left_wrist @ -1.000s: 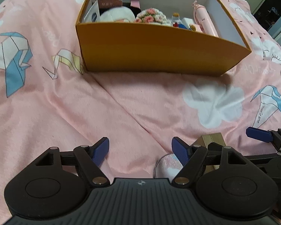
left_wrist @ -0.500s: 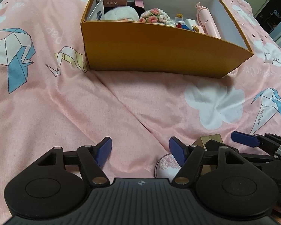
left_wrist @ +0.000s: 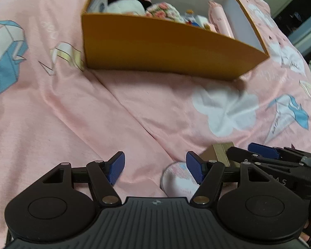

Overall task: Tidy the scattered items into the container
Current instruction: 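Grasp the gold box with the right tool while the left tool grasps the round mirror compact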

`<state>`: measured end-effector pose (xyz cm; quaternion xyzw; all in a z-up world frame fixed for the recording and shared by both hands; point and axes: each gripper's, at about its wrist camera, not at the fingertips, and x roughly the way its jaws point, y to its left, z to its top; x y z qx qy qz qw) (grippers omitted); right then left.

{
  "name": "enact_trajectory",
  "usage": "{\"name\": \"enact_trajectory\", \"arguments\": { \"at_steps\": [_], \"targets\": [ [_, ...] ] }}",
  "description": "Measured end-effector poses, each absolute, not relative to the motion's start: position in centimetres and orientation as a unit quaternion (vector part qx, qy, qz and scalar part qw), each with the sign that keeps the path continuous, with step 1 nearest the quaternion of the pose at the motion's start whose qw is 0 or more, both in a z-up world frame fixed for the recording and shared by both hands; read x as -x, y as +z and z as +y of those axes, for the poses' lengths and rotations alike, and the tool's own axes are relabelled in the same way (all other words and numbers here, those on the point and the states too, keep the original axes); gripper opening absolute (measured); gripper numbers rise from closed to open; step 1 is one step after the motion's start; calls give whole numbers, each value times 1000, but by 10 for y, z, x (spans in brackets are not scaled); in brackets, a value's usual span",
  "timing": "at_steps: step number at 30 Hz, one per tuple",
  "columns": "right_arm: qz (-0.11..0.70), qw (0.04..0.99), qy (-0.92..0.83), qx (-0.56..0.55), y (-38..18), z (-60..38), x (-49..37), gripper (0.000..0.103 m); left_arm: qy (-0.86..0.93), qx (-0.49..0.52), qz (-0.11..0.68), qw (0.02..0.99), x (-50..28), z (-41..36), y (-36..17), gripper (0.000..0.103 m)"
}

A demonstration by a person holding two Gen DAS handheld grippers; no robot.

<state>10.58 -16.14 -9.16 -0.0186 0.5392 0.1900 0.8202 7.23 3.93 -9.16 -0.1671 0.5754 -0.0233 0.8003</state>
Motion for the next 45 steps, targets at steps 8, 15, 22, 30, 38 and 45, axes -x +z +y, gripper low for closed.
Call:
{"name": "enact_trajectory", "arguments": {
  "at_steps": [8, 15, 22, 30, 38, 45],
  "targets": [
    [549, 806, 220, 29, -93, -153, -97, 70, -52, 182, 612, 768, -73, 32, -112, 77],
    [579, 779, 236, 38, -107, -148, -98, 68, -52, 192, 635, 746, -77, 35, -129, 73],
    [565, 798, 207, 30, -104, -154, -97, 48, -72, 213, 629, 744, -76, 38, -128, 68],
    [566, 803, 187, 30, -105, -162, -101, 48, -99, 216, 650, 722, -78, 26, -139, 66],
    [570, 800, 187, 32, -109, -160, -102, 48, -115, 240, 676, 688, -82, 17, -159, 54],
    [570, 801, 182, 19, -109, -165, -102, 48, -119, 264, 652, 701, -77, 22, -150, 32]
  ]
}}
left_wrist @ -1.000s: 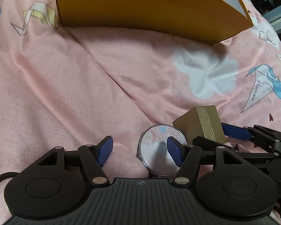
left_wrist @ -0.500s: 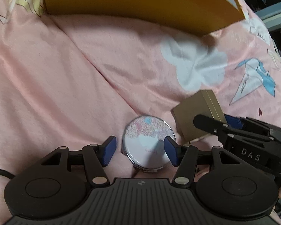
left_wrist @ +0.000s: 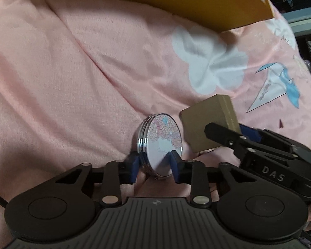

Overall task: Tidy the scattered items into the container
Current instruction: 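Grasp the gold box with the right tool while the left tool grasps the round mirror compact, then lift and carry the gold box and mirror compact over the orange box with both tools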

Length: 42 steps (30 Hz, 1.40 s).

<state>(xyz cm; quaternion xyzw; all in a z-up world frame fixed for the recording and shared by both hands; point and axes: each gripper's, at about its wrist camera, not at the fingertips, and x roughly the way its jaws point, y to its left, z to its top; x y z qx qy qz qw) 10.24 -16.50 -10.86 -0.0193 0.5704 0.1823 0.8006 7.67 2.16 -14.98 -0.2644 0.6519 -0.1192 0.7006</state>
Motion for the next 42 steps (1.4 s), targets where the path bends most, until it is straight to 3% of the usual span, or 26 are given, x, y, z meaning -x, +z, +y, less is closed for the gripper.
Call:
{"name": "enact_trajectory", "arguments": {
  "at_steps": [4, 5, 7, 28, 35, 42],
  "targets": [
    [573, 799, 179, 11, -109, -170, -102, 49, -129, 277, 634, 710, -78, 22, -145, 26],
    [575, 798, 179, 7, -110, -172, -103, 49, -134, 283, 629, 712, -78, 21, -144, 19],
    [579, 796, 179, 1, -111, -174, -103, 49, -157, 306, 612, 712, -79, 23, -140, 17],
    [575, 798, 181, -7, -111, -176, -102, 49, -131, 311, 604, 722, -90, 16, -146, 16],
    [578, 795, 186, 1, -111, -172, -103, 48, -112, 306, 617, 716, -101, 11, -156, 20],
    [575, 797, 187, -4, -110, -174, -104, 48, -118, 303, 602, 729, -99, 11, -150, 17]
  ]
}}
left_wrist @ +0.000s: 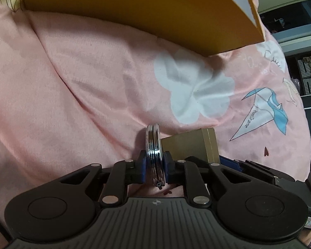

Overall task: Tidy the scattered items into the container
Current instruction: 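Lift and carry the gold box and mirror compact over the orange box with both tools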

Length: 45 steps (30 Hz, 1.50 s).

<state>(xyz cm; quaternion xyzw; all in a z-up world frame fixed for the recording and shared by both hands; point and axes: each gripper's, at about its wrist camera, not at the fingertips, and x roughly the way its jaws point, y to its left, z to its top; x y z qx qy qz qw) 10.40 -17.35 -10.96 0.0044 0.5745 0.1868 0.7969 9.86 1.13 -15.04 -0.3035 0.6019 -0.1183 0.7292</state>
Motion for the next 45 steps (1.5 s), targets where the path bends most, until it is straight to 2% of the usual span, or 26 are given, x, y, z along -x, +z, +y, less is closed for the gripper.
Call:
{"name": "enact_trajectory", "arguments": {
  "at_steps": [18, 45],
  "targets": [
    [516, 835, 193, -10, -76, -178, -109, 48, -114, 312, 505, 797, -90, 35, -93, 15],
    [380, 888, 255, 40, 30, -164, -146, 48, -137, 261, 430, 853, -126, 62, 1, 15]
  ]
}}
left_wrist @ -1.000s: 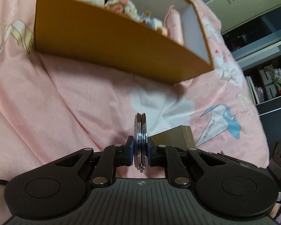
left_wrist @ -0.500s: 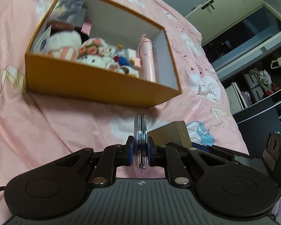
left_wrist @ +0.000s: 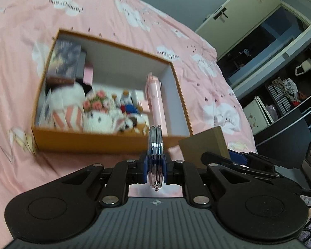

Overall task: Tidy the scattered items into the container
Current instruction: 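Lift and carry the gold box and mirror compact over the orange box with both tools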

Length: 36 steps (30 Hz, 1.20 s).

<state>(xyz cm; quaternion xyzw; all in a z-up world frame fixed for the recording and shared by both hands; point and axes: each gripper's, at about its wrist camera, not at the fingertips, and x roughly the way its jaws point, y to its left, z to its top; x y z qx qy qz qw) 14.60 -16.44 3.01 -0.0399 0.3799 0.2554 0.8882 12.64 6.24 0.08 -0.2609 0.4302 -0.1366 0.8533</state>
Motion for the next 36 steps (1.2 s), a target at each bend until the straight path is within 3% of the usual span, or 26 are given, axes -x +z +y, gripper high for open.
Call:
{"name": "enact_trajectory", "arguments": {
  "at_steps": [13, 36],
  "targets": [
    [362, 898, 250, 27, 34, -151, -205, 48, -109, 256, 416, 866, -198, 90, 5, 15],
    [366, 885, 273, 91, -9, -92, -291, 48, -94, 204, 464, 857, -316, 84, -76, 15]
  ]
}}
